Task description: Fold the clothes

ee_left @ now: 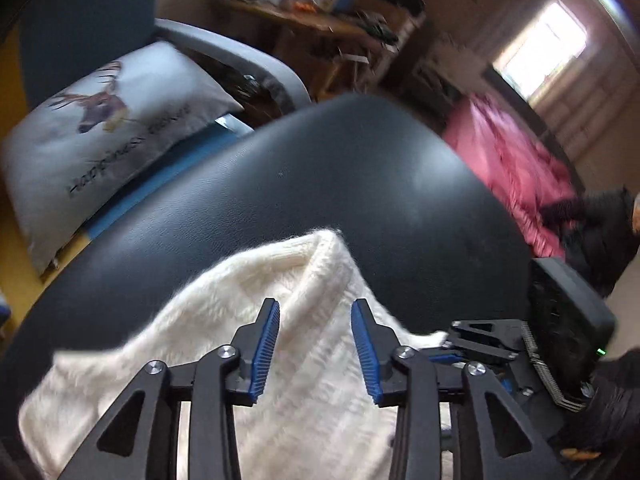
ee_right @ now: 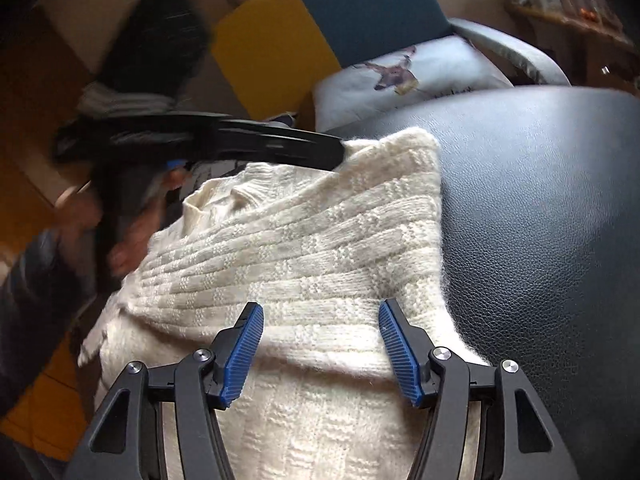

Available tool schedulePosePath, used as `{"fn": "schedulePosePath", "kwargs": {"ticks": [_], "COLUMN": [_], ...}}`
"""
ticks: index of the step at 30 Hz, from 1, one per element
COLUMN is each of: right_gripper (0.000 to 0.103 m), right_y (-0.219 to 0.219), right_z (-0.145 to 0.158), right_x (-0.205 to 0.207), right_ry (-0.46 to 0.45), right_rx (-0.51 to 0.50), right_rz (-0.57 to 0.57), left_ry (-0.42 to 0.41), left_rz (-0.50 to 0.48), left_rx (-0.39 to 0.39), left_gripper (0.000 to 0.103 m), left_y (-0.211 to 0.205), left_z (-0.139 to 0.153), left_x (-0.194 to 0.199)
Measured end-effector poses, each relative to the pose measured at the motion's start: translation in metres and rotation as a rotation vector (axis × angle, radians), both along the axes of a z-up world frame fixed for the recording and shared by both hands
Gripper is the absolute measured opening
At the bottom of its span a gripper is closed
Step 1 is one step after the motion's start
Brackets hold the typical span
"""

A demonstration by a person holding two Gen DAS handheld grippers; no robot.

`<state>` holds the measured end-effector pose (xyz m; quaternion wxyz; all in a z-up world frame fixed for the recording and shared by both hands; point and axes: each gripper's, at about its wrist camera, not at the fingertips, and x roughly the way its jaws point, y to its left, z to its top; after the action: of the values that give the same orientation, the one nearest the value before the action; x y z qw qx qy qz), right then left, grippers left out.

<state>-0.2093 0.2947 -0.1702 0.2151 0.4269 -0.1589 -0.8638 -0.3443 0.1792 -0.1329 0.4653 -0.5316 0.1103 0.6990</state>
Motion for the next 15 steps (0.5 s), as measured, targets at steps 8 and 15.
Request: {"fn": "schedulePosePath", "kwargs": {"ticks": [8,15], "right_gripper": [0.062,0.062], "right_y": [0.005,-0.002], "right_z": [-0.003,-0.003], "right_x": [0.005,0.008], "right_ry": [0.024,0.03], "right_rx": [-0.051,-0.017], "right_rz": [-0.01,-0.029], "left_ry": [-0.02,0.162], "left_rz": [-0.016,0.116], "left_rx": [0.004,-0.054], "left_gripper": [0.008,0.009], "left_y": [0.016,0.021], "left_z": [-0.014,-0.029], "left_x": [0.001,0.016]}}
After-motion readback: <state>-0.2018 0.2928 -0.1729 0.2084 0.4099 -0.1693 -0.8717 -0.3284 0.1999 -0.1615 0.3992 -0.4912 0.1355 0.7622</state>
